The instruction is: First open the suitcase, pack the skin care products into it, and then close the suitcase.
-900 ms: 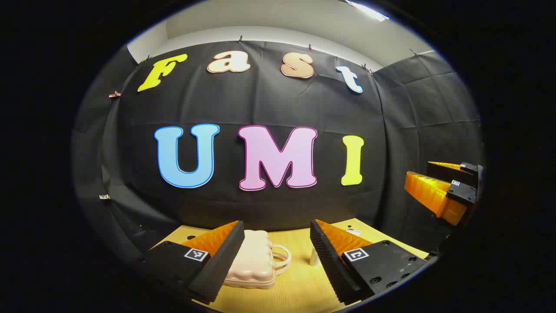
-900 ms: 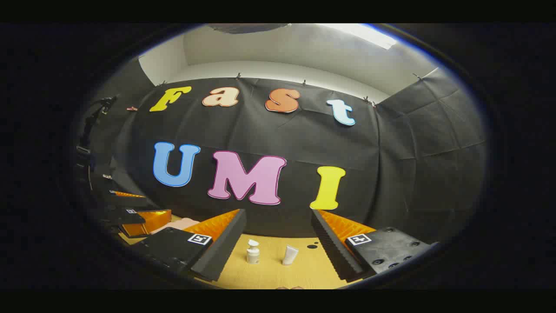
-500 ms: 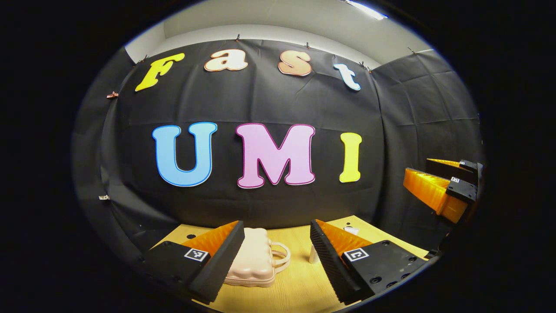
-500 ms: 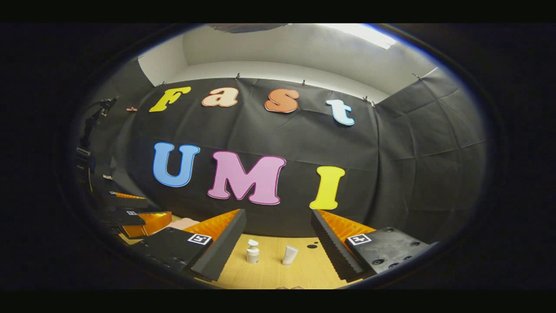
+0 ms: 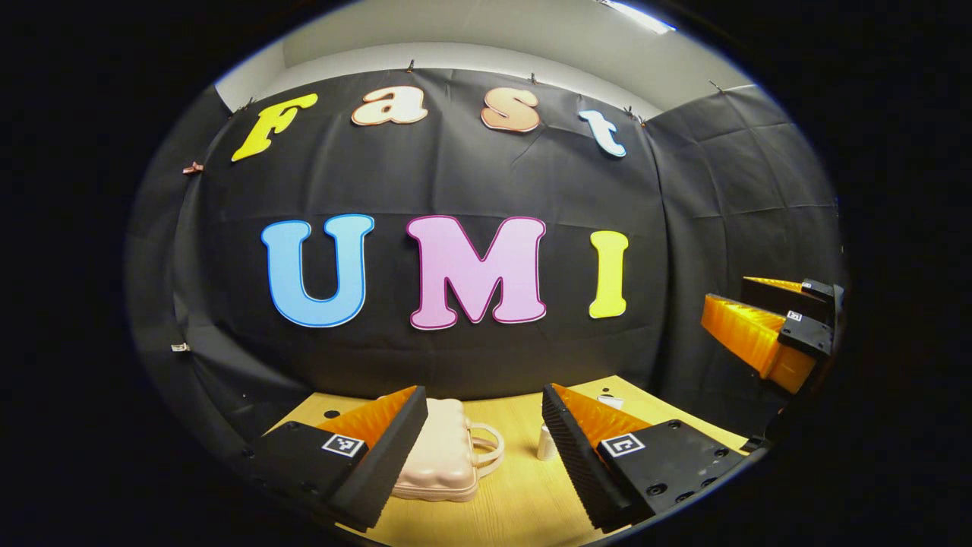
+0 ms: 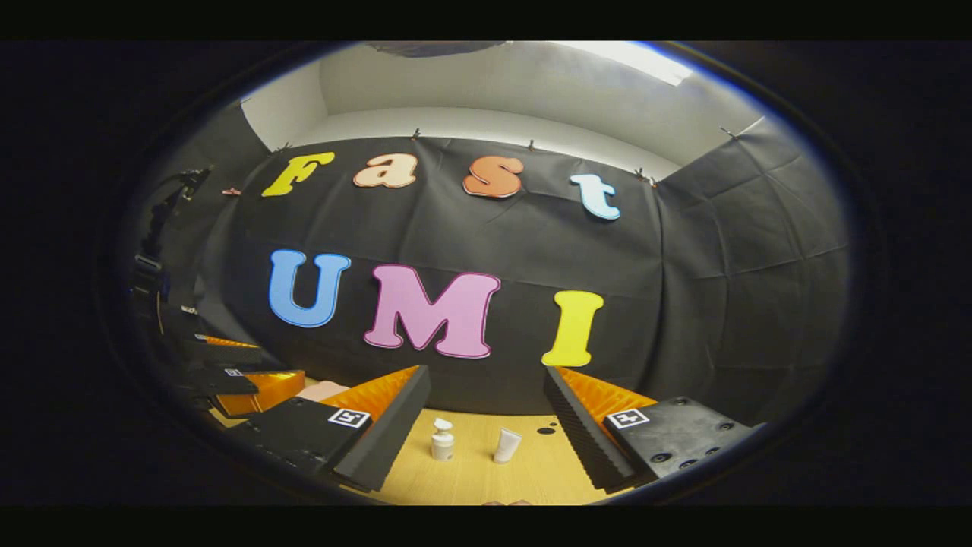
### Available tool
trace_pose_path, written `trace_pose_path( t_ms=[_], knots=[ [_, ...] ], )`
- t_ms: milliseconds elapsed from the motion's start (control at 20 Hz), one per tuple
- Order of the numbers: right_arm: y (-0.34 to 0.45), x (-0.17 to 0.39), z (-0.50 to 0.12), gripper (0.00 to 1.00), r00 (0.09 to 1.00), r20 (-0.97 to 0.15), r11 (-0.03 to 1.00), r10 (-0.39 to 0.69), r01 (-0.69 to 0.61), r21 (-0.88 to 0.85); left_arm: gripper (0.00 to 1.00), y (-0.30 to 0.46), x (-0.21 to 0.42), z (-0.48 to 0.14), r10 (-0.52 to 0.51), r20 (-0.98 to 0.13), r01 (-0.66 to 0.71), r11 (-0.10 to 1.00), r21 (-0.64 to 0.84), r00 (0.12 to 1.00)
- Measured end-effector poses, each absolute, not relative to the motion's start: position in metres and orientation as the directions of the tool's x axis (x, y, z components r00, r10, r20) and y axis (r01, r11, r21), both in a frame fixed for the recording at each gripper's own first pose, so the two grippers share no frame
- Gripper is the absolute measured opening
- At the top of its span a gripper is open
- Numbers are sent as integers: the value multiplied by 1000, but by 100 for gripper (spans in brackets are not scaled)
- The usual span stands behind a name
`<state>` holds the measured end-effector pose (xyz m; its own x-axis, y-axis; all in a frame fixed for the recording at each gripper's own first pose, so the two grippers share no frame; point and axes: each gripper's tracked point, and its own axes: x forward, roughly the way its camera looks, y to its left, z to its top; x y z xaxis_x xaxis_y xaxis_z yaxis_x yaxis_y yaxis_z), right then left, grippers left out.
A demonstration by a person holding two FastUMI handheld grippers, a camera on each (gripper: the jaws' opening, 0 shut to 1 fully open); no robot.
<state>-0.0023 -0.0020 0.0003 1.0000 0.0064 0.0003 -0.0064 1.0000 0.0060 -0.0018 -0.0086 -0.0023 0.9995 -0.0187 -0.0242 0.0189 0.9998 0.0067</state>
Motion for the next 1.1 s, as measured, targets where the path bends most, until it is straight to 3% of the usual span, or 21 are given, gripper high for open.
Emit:
trace_pose_path(
  t_ms=[450,700,1100],
  knots=[
    [-8,2,-7,96,1000,-9,1000,-1,1,6,97,-19,18,-11,-34,-58,35,999,13,998],
    [-23,9,-6,97,1000,3,1000,-16,16,22,97,-36,58,-29,-90,-154,78,993,-85,984],
    [-47,35,-34,97,1000,-6,1000,-19,19,-5,96,-50,150,-109,-182,-385,128,979,-160,905]
  ],
)
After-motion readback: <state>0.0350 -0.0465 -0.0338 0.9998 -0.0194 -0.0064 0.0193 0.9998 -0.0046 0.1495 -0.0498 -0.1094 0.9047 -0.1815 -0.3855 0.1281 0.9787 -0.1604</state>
